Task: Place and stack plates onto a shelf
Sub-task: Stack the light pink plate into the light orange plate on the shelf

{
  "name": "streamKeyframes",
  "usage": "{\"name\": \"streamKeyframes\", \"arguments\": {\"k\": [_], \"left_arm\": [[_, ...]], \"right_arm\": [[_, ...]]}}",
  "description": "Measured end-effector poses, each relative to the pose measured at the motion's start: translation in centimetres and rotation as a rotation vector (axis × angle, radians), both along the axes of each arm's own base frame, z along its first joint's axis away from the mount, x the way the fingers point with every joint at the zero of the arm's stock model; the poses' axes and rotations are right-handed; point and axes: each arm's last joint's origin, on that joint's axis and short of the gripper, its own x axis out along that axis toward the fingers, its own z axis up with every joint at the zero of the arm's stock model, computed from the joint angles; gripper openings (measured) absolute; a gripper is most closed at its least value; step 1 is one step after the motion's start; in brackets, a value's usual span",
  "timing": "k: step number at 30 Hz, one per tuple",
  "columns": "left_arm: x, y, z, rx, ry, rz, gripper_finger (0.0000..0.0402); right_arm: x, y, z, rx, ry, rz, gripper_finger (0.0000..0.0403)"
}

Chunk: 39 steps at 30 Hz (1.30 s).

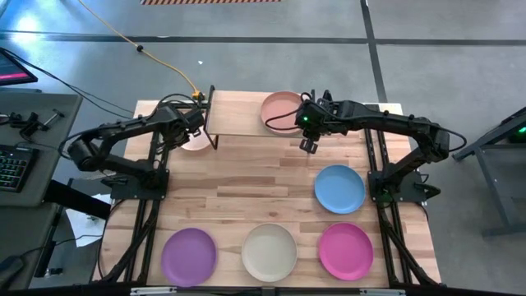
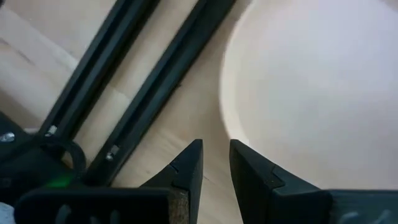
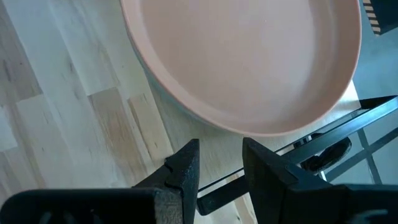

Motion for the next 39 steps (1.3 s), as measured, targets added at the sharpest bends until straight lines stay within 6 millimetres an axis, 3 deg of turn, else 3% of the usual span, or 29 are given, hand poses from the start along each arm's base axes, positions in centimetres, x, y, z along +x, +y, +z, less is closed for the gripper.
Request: {"name": "streamKeyframes", "arguments": {"k": [11, 28, 39], "left_arm": [[0.0, 2.2, -1.8, -0.071, -0.044, 0.023, 0.0071], [-1.2, 3.2, -2.0, -0.101, -0.041, 0.042, 0.0071], [-0.8, 4.5, -4.1, -0.153, -0.035, 0.011, 0.0071]], "right_arm": [[-0.1, 0.0, 0.0, 0.003, 0.010, 0.000, 0.0103], [-0.2, 0.1, -0.1, 0.012, 0.019, -0.011, 0.0103], [-0.2, 0.1, -0.1, 0.014, 0.021, -0.013, 0.0103]]}}
